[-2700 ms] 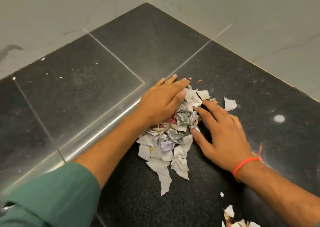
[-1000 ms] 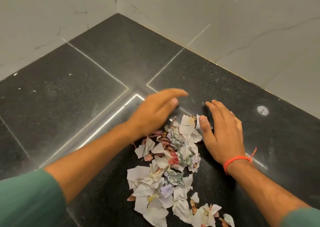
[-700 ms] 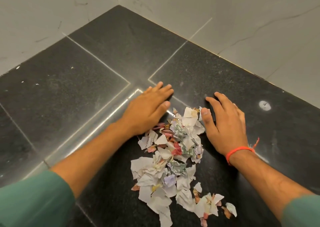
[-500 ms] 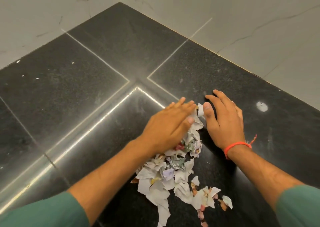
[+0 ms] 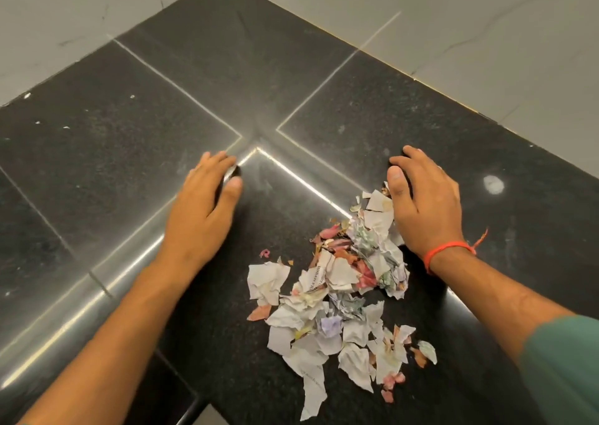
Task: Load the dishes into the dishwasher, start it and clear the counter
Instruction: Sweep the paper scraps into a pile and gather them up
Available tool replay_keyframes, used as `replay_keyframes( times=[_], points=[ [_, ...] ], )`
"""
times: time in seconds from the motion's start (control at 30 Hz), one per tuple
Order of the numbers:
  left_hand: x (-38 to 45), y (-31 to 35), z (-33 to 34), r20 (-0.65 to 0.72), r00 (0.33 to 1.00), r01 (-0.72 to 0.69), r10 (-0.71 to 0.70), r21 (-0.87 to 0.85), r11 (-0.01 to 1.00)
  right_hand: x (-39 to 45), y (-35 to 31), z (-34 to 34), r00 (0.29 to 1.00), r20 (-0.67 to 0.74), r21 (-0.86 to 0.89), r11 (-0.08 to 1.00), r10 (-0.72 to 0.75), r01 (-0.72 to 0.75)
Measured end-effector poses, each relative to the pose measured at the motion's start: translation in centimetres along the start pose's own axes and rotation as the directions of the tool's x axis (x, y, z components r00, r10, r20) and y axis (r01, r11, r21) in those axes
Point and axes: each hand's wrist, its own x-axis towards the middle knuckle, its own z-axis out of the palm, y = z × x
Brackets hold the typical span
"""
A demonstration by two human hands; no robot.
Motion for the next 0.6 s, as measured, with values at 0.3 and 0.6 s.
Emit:
replay_keyframes(
  times=[0.3,0.6],
  points=[
    [-6.1,7.6,5.9,0.144,0.982,-0.143,0.123,0.141,0.98,0.1,-0.1,0.1,1.0,0.016,-0.051,0.999,-0.017,0.017],
    [-6.5,9.9,7.2,0.043,0.987,-0.135,0.155,-0.311,0.941,-0.1,0.1,0.2,0.999,0.014,-0.03,0.999,-0.029,0.029]
  ],
)
